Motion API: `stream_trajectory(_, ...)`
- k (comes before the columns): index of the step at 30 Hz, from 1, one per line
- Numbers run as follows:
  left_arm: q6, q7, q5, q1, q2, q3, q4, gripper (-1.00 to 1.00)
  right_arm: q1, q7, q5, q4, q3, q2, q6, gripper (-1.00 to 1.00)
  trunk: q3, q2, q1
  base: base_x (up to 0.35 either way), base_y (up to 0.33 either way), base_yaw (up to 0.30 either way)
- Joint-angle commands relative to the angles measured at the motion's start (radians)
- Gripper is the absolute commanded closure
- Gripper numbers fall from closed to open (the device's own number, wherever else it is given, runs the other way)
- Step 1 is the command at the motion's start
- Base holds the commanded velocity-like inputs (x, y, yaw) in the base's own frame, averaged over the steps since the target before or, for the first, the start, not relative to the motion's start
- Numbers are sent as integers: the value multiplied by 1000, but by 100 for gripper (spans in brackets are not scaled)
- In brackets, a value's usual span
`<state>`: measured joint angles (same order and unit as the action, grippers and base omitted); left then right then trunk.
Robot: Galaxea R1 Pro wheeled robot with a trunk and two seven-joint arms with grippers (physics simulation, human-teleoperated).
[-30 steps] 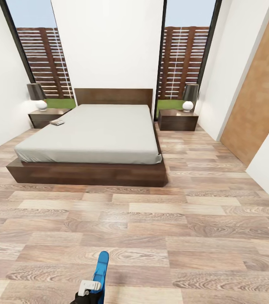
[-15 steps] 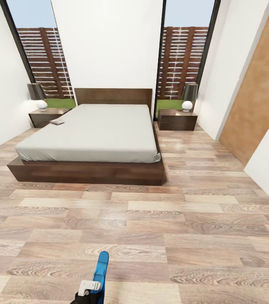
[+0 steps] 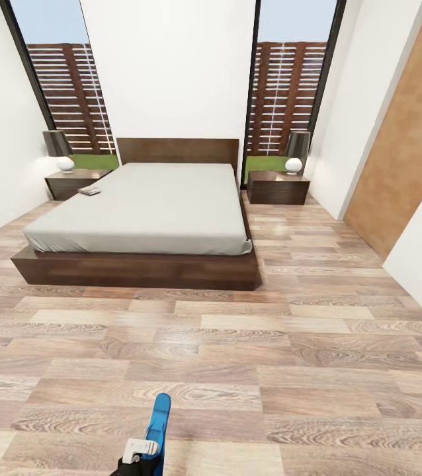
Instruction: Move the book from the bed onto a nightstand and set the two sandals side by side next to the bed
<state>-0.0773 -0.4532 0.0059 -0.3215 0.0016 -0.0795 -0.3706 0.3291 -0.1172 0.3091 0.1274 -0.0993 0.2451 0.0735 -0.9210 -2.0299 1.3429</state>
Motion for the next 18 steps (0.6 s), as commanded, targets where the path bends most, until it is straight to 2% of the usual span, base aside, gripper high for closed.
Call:
stream_trajectory(1,-1,-7,0,-1,0,-6,1,100,1,-7,2,-2,-8,0,3,-100,-1,0,0,0,0,0)
stream_trajectory(18,-1,-7,0,-1,0,-6,1,100,1,-7,2,-2,-8,0,3,-100,-1,0,0,0,0,0)
